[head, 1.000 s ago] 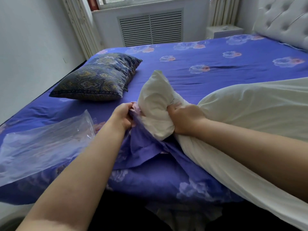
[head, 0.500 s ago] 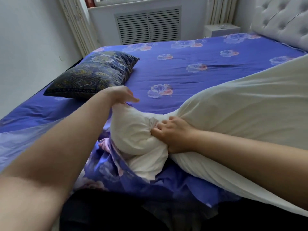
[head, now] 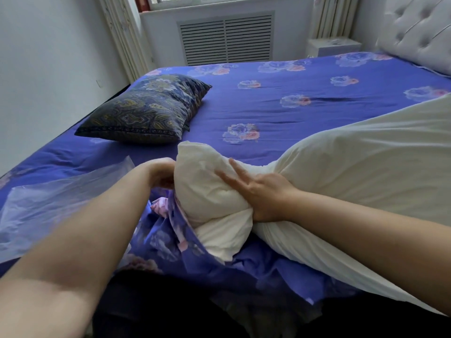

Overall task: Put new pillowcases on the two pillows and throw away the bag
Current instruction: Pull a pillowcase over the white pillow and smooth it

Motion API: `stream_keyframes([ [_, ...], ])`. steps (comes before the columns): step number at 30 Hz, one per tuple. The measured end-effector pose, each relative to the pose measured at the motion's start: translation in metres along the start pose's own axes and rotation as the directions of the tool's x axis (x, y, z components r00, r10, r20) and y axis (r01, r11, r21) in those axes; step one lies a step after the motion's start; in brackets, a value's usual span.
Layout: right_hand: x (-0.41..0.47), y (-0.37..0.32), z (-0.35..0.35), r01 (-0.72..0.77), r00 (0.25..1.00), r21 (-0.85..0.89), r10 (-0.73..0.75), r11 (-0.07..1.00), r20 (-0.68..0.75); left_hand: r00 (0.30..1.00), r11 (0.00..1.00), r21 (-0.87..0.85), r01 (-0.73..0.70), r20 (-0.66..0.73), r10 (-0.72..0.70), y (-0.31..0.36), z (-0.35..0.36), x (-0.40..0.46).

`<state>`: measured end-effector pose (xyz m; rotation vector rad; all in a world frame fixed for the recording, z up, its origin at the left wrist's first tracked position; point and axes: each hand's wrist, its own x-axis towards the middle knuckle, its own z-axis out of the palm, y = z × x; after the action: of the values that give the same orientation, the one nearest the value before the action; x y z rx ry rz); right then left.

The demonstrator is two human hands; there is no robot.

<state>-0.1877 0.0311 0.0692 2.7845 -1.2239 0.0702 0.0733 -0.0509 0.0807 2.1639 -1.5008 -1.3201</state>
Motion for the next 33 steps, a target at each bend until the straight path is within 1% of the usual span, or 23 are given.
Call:
stream_keyframes([
  [3,-0.007,-0.015,-0.008,0.154,0.984,-0.043,-0.149,0.987,0.092,0.998,0.988,-0.14,-0.064,0.006,0.065,0.017,0.0,-0.006],
  [6,-0.011,-0.024,-0.013,0.22,0.966,-0.129,-0.198,0.967,0.165,0.987,0.924,-0.349,-0.158,-0.047,0.152,0.043,-0.003,-0.021],
  [7,-0.01,-0.026,-0.015,0.222,0.965,-0.14,-0.197,0.965,0.173,0.978,0.908,-0.365,-0.207,-0.078,0.192,0.055,0.0,-0.03],
  [8,-0.007,-0.024,-0.014,0.222,0.967,-0.153,-0.197,0.963,0.161,0.966,0.909,-0.327,-0.259,-0.113,0.235,0.069,0.005,-0.041],
  [10,0.002,-0.02,-0.014,0.191,0.976,-0.12,-0.176,0.974,0.125,0.923,0.912,-0.157,-0.38,-0.134,0.361,0.097,0.024,-0.063],
  [12,0.017,-0.011,-0.012,0.106,0.992,-0.006,-0.105,0.994,0.065,0.875,0.878,0.006,-0.478,-0.086,0.477,0.118,0.05,-0.087],
  [13,0.025,-0.007,-0.01,0.058,0.997,0.025,-0.06,0.998,0.055,0.835,0.836,0.136,-0.532,-0.075,0.544,0.123,0.062,-0.095],
  [14,0.032,-0.004,-0.006,0.025,0.997,-0.008,-0.025,1.0,0.073,0.787,0.754,0.336,-0.564,-0.057,0.614,0.124,0.071,-0.1],
  [15,0.035,-0.002,-0.004,0.008,0.996,-0.069,-0.002,0.998,0.084,0.744,0.639,0.543,-0.544,-0.038,0.667,0.122,0.077,-0.104],
  [16,0.036,0.002,0.0,-0.008,0.997,-0.104,0.015,0.995,0.071,0.714,0.527,0.7,-0.482,-0.035,0.7,0.117,0.076,-0.102],
  [17,0.035,0.006,0.001,-0.036,0.998,-0.105,0.04,0.994,0.043,0.7,0.47,0.793,-0.388,-0.079,0.71,0.109,0.07,-0.097],
  [18,0.032,0.011,0.003,-0.055,0.998,-0.09,0.057,0.994,0.021,0.7,0.457,0.842,-0.287,-0.141,0.7,0.102,0.063,-0.092],
  [20,0.027,0.013,0.0,-0.072,0.997,-0.071,0.072,0.995,-0.009,0.69,0.484,0.866,-0.122,-0.277,0.669,0.089,0.049,-0.085],
  [22,0.026,0.013,0.0,-0.06,0.998,-0.072,0.059,0.996,-0.02,0.637,0.516,0.853,-0.086,-0.351,0.686,0.089,0.049,-0.082],
  [24,0.031,0.009,0.001,-0.065,0.998,-0.078,0.064,0.995,-0.017,0.603,0.6,0.773,-0.207,-0.383,0.7,0.101,0.058,-0.084],
  [25,0.034,0.009,0.0,-0.08,0.997,-0.082,0.08,0.993,-0.011,0.619,0.68,0.661,-0.319,-0.397,0.677,0.108,0.066,-0.088],
  [26,0.037,0.01,-0.001,-0.096,0.995,-0.111,0.096,0.989,-0.004,0.669,0.753,0.502,-0.425,-0.386,0.635,0.117,0.076,-0.089],
  [27,0.04,0.012,-0.004,-0.105,0.994,-0.164,0.103,0.981,-0.022,0.708,0.794,0.325,-0.513,-0.364,0.606,0.124,0.086,-0.093],
  [28,0.044,0.015,-0.006,-0.114,0.993,-0.225,0.111,0.968,-0.029,0.734,0.807,0.181,-0.562,-0.341,0.587,0.127,0.094,-0.092],
  [29,0.046,0.018,-0.007,-0.13,0.991,-0.275,0.131,0.953,-0.016,0.736,0.798,0.097,-0.595,-0.332,0.589,0.125,0.101,-0.089],
  [30,0.047,0.023,-0.006,-0.146,0.988,-0.291,0.153,0.946,0.0,0.732,0.79,0.088,-0.606,-0.327,0.598,0.121,0.103,-0.084],
  [31,0.048,0.027,-0.003,-0.152,0.986,-0.268,0.163,0.951,0.018,0.723,0.785,0.169,-0.596,-0.312,0.616,0.114,0.103,-0.081],
  [33,0.047,0.034,0.006,-0.185,0.982,-0.126,0.189,0.975,0.021,0.706,0.745,0.453,-0.49,-0.295,0.644,0.093,0.093,-0.069],
])
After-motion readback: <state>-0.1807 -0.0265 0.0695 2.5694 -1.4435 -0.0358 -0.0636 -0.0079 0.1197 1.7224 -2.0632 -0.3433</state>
